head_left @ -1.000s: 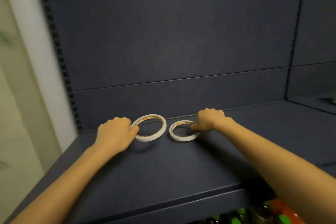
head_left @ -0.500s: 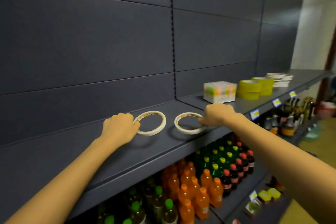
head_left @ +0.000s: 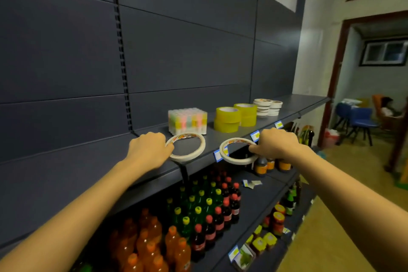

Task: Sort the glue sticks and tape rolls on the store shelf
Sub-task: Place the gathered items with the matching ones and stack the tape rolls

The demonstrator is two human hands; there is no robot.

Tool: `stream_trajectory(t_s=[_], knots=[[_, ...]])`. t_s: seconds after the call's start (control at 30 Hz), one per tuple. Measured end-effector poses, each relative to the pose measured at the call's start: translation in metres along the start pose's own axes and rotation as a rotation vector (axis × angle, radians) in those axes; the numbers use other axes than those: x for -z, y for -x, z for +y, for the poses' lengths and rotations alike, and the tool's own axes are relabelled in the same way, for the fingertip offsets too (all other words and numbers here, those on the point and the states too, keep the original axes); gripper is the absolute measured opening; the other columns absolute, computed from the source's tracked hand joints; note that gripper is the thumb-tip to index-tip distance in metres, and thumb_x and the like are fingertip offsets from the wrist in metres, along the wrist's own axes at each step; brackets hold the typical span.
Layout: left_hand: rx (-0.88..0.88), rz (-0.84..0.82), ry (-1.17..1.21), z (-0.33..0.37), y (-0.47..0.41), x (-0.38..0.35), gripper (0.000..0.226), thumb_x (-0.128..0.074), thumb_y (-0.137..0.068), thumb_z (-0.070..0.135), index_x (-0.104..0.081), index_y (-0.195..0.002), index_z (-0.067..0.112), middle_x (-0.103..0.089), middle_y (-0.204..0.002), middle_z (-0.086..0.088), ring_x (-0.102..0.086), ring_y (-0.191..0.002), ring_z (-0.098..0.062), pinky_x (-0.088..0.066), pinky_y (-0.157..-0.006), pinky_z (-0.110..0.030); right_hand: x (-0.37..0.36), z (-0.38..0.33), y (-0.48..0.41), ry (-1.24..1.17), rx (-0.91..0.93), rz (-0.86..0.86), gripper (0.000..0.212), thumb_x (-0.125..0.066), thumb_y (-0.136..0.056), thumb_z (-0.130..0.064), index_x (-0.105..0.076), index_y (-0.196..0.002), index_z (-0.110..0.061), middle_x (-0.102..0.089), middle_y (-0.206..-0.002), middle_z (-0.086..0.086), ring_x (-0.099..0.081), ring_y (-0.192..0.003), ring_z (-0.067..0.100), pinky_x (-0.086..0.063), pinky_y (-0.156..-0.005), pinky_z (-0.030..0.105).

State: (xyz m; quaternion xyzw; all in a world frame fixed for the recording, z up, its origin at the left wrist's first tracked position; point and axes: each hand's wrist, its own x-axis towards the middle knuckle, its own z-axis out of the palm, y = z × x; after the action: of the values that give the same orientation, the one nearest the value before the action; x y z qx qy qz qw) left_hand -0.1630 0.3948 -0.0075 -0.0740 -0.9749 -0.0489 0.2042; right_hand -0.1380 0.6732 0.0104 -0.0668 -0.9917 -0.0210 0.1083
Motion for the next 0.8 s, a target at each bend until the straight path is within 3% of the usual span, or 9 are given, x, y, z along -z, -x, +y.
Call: stream_trajectory(t_s=[0.2, 0.33, 0.4, 0.5, 0.6, 0.7, 0.8], knots=[[-0.06, 0.002, 0.003, 0.061, -0.058, -0.021, 0.042, -0.04, -0.094, 0.037, -0.035, -0.059, 0.014, -0.047, -0.073, -0.004, -0.052, -0.077, -0.03, -0.034, -0.064, -0.03, -0.021, 0.066, -0.049, -0.053, -0.078, 0.039, 0.052, -0.048, -0.088, -0.055, -0.043, -0.054, -0.016, -0.043, -0.054, 0.0, -0.038, -0.049, 0.015, -0.027, -0.047, 0.023], [-0.115, 0.102, -0.046, 0.096, -0.107, -0.04, 0.026, -0.042, -0.092, 0.035, -0.051, -0.079, 0.015, -0.059, -0.094, -0.007, -0.057, -0.094, -0.03, -0.033, -0.069, -0.031, -0.037, 0.103, -0.094, 0.001, -0.085, 0.068, 0.049, -0.047, -0.087, -0.059, -0.047, -0.059, -0.018, -0.048, -0.059, -0.001, -0.043, -0.053, 0.014, -0.03, -0.048, 0.023], [-0.129, 0.13, -0.07, 0.114, -0.135, -0.048, 0.031, -0.042, -0.091, 0.036, -0.059, -0.085, 0.011, -0.064, -0.101, -0.012, -0.057, -0.093, -0.03, -0.034, -0.069, -0.031, -0.038, 0.122, -0.12, 0.036, -0.067, 0.062, 0.049, -0.047, -0.087, -0.059, -0.047, -0.059, -0.019, -0.048, -0.061, -0.001, -0.043, -0.054, 0.014, -0.031, -0.049, 0.024], [-0.116, 0.127, -0.012, 0.144, -0.175, -0.06, 0.033, -0.043, -0.09, 0.035, -0.047, -0.066, 0.013, -0.065, -0.091, -0.015, -0.057, -0.083, -0.033, -0.035, -0.064, -0.032, -0.039, 0.151, -0.161, 0.069, -0.056, 0.062, 0.045, -0.047, -0.087, -0.058, -0.05, -0.064, -0.019, -0.047, -0.064, -0.002, -0.045, -0.059, 0.016, -0.031, -0.052, 0.025], [-0.101, 0.112, 0.019, 0.177, -0.214, -0.072, 0.033, -0.043, -0.089, 0.038, -0.047, -0.068, 0.014, -0.058, -0.083, -0.011, -0.058, -0.087, -0.035, -0.036, -0.067, -0.033, -0.043, 0.179, -0.198, 0.045, -0.058, 0.079, 0.046, -0.047, -0.086, -0.059, -0.052, -0.063, -0.019, -0.049, -0.064, -0.003, -0.046, -0.059, 0.016, -0.031, -0.052, 0.025], [-0.097, 0.058, 0.051, 0.21, -0.248, -0.085, 0.039, -0.043, -0.091, 0.041, -0.043, -0.063, 0.014, -0.051, -0.076, -0.005, -0.053, -0.077, -0.029, -0.036, -0.066, -0.032, -0.049, 0.207, -0.229, -0.011, -0.068, 0.07, 0.044, -0.048, -0.086, -0.058, -0.063, -0.073, -0.018, -0.051, -0.065, -0.003, -0.052, -0.065, 0.018, -0.037, -0.058, 0.027], [-0.096, 0.05, 0.065, 0.242, -0.28, -0.102, 0.032, -0.041, -0.092, 0.039, -0.049, -0.072, 0.015, -0.052, -0.078, -0.005, -0.056, -0.08, -0.027, -0.039, -0.068, -0.033, -0.057, 0.236, -0.26, -0.05, -0.068, 0.088, 0.045, -0.047, -0.086, -0.057, -0.067, -0.08, -0.017, -0.052, -0.064, -0.004, -0.052, -0.064, 0.017, -0.035, -0.055, 0.026]])
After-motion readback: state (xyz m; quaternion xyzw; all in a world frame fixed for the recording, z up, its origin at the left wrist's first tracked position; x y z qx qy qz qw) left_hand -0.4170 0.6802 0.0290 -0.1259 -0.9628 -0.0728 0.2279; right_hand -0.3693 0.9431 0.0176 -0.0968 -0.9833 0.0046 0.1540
